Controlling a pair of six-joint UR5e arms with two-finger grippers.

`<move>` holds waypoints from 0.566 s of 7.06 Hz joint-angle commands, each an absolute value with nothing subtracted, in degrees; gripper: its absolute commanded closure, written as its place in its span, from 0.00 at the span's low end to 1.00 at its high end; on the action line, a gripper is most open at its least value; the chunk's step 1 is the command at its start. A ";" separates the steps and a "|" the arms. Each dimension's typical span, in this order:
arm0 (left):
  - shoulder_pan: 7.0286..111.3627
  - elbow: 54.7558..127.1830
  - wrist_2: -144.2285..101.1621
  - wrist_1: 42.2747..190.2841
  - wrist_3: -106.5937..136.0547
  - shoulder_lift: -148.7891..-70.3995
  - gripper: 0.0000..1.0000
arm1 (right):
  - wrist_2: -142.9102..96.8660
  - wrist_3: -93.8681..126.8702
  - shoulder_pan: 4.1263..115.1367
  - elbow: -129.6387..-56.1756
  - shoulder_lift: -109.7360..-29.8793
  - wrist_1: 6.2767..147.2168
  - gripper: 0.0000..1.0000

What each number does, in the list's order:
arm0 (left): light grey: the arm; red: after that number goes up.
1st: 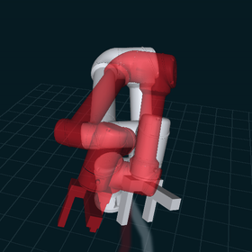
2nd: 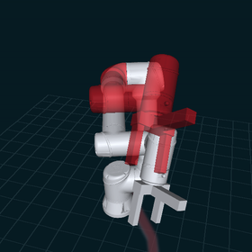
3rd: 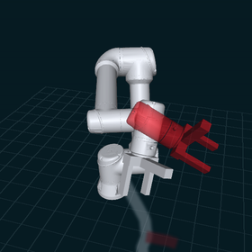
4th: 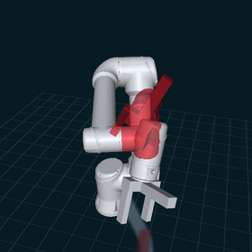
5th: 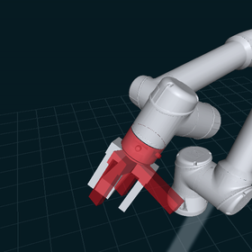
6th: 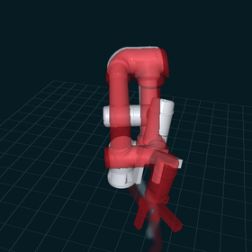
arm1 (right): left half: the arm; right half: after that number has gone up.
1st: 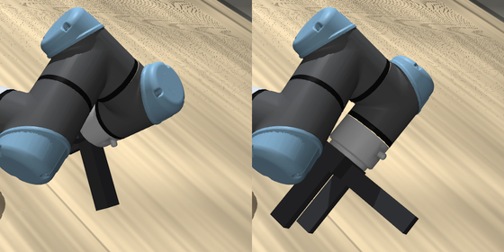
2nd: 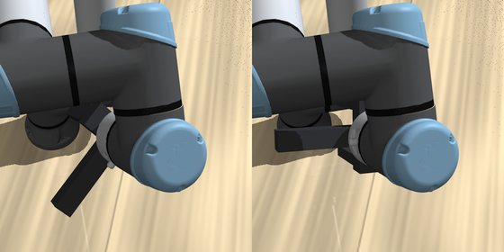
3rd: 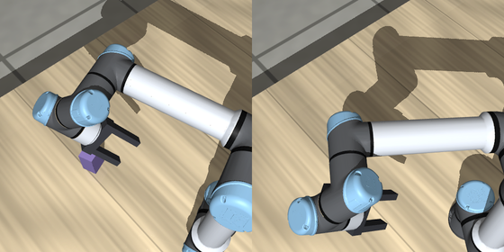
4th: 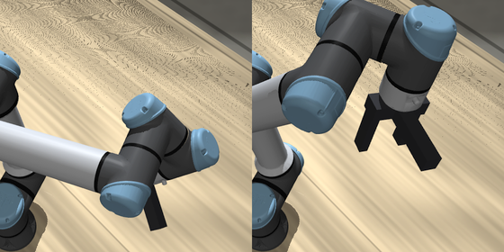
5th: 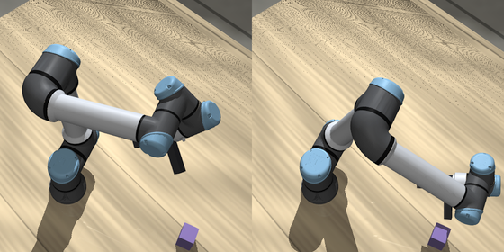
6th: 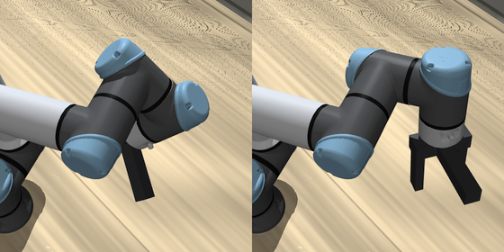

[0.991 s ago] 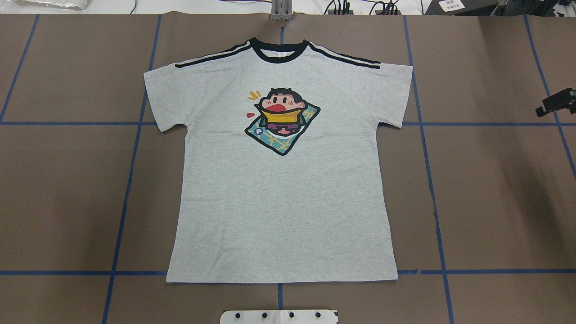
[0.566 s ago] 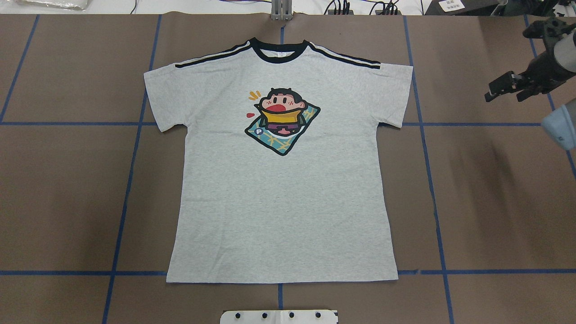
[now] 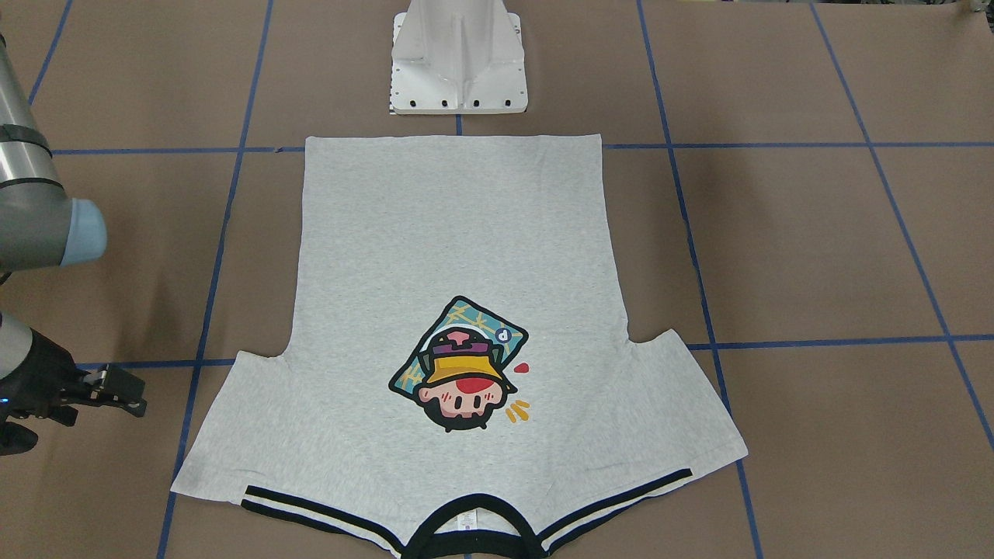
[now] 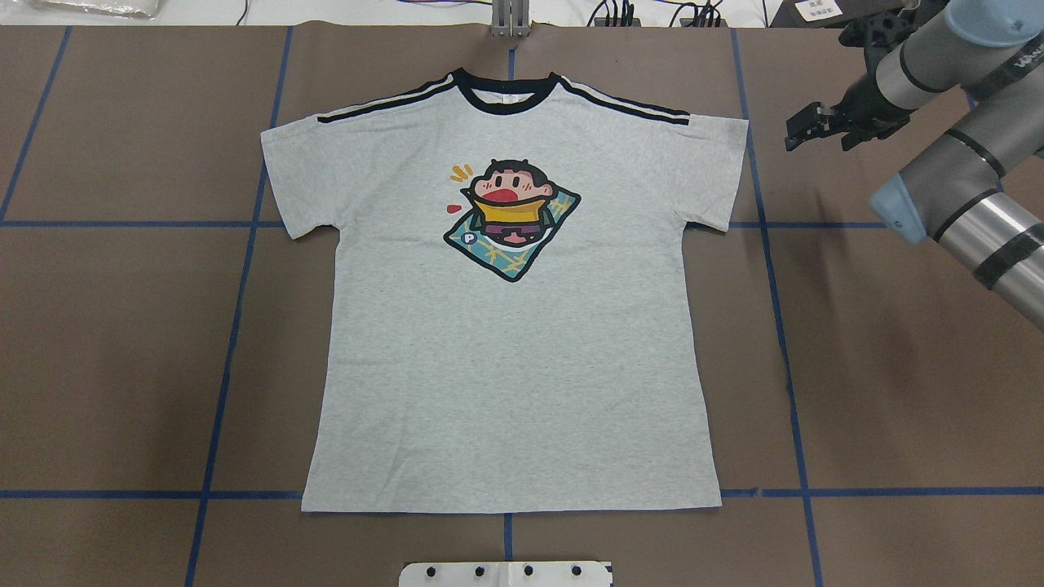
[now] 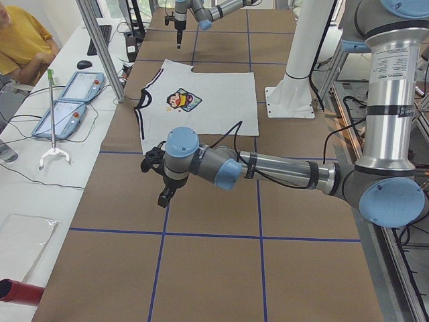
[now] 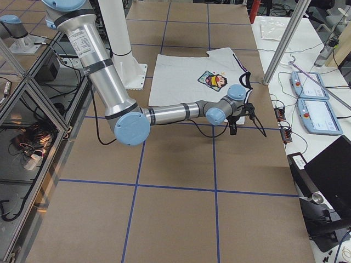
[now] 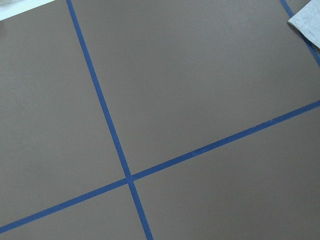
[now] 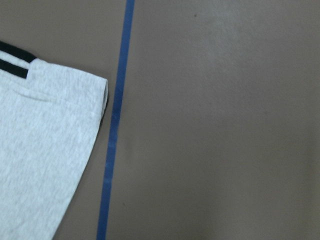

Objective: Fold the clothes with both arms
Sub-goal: 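Move the right gripper toward the shirt's shoulder farthest from the robot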

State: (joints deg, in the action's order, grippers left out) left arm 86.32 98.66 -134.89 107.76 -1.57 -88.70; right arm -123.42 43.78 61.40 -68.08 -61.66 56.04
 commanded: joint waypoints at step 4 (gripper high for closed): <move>86.31 98.61 -134.91 107.84 -1.58 -88.77 0.00 | -106.73 46.41 56.87 -60.39 -53.28 52.82 0.09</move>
State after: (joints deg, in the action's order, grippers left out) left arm 86.31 98.69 -134.90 107.84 -1.52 -88.73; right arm -111.77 46.30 57.90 -61.75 -54.78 53.10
